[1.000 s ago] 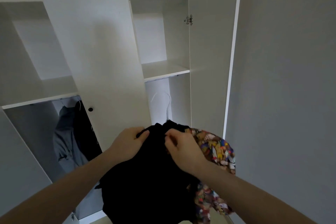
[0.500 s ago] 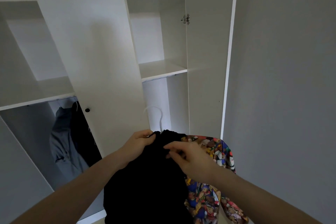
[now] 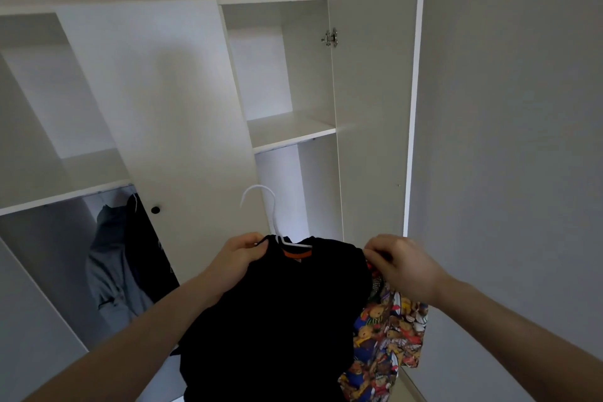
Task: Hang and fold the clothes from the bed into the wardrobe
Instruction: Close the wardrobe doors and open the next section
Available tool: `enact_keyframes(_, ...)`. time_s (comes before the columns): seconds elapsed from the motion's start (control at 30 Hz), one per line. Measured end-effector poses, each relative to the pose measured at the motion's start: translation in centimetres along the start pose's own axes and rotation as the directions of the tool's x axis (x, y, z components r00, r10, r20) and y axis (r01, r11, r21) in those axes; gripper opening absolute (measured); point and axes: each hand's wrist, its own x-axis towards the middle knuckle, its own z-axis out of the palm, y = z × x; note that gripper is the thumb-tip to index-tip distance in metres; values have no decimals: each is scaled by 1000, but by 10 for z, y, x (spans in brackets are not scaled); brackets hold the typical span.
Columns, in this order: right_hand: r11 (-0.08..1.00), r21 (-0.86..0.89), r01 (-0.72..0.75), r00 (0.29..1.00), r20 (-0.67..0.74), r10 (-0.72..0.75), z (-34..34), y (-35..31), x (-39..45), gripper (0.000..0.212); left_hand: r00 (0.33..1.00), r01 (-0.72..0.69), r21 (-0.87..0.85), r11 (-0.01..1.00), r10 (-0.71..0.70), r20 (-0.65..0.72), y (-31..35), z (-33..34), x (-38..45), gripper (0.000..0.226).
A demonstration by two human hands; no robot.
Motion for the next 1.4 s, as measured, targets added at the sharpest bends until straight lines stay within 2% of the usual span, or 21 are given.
enact_keyframes(0.13, 997, 66, 36, 999, -25, -34, 23, -16, 16, 23, 999, -21, 81, 996, 23, -25, -7, -6, 18, 25)
enact_keyframes(0.23, 996, 49, 79, 997, -2, -79, 41, -30, 35, 23, 999, -40, 172, 984, 42, -9, -14, -7, 31, 34)
enact_keyframes(0.3, 995, 31, 94, 995, 13, -95, 53, -39, 49, 26, 999, -49, 212, 976, 51, -6, -18, -12, 41, 29)
enact_keyframes(0.37, 996, 11, 85, 996, 21, -85, 63, -46, 65, 27, 999, -31, 188, 982, 35, -19, -17, -20, 50, 21)
enact_keyframes(0.43, 999, 9, 46, 999, 4, -46, 70, -50, 80, 27, 1000, 18, 75, 997, -18, -3, -17, -29, 60, 17)
enact_keyframes(0.5, 1000, 18, -7, 1000, -15, 7, 78, -54, 93, 27, 996, 61, 25, 998, -63, 70, -21, -37, 67, 29)
enact_keyframes(0.57, 998, 25, -50, 999, -17, 51, 89, -61, 105, 27, 994, 14, 168, 986, -32, 102, -28, -45, 77, 49)
enact_keyframes(0.6, 997, 31, -71, 997, -16, 71, 94, -65, 111, 28, 997, -34, 256, 966, 14, 79, -32, -49, 84, 51)
enact_keyframes(0.67, 991, 64, -119, 993, -10, 120, 102, -70, 121, 30, 993, -121, 336, 934, 116, 35, -35, -58, 102, 36)
enact_keyframes(0.73, 976, 129, -174, 984, 46, 170, 104, -70, 128, 31, 983, -182, 369, 912, 178, 45, -36, -65, 123, 18)
enact_keyframes(0.77, 962, 174, -211, 974, 117, 193, 103, -68, 130, 29, 979, -205, 390, 898, 195, 64, -36, -68, 134, 16)
enact_keyframes(0.87, 906, 242, -347, 891, 385, 239, 92, -56, 129, 31, 977, -214, 433, 875, 185, 108, -41, -68, 164, 22)
enact_keyframes(0.93, 903, 219, -369, 869, 426, 252, 89, -45, 126, 40, 977, -211, 423, 881, 183, 105, -46, -64, 184, 22)
enact_keyframes(1.03, 876, 291, -385, 910, 278, 308, 95, -34, 123, 39, 975, -218, 379, 899, 185, 123, -47, -50, 213, 22)
enact_keyframes(1.1, 846, 359, -394, 919, 142, 368, 102, -28, 126, 39, 976, -219, 412, 884, 197, 96, -42, -38, 231, 33)
enact_keyframes(1.17, 819, 405, -407, 906, 64, 419, 110, -21, 133, 40, 968, -239, 572, 785, 242, 72, -41, -27, 251, 42)
enact_keyframes(1.23, 794, 429, -431, 884, 28, 466, 118, -11, 142, 41, 975, -211, 677, 705, 202, 94, -44, -16, 269, 40)
enact_keyframes(1.3, 788, 430, -440, 871, -11, 492, 125, 0, 155, 43, 984, -177, 625, 760, 121, 131, -52, -8, 287, 36)
enact_keyframes(1.37, 787, 438, -435, 867, -32, 497, 132, 13, 171, 43, 986, -131, 453, 882, 67, 155, -62, -3, 303, 39)
enact_keyframes(1.4, 789, 439, -431, 869, -34, 494, 136, 21, 180, 44, 988, -107, 405, 908, 50, 148, -66, -2, 312, 37)
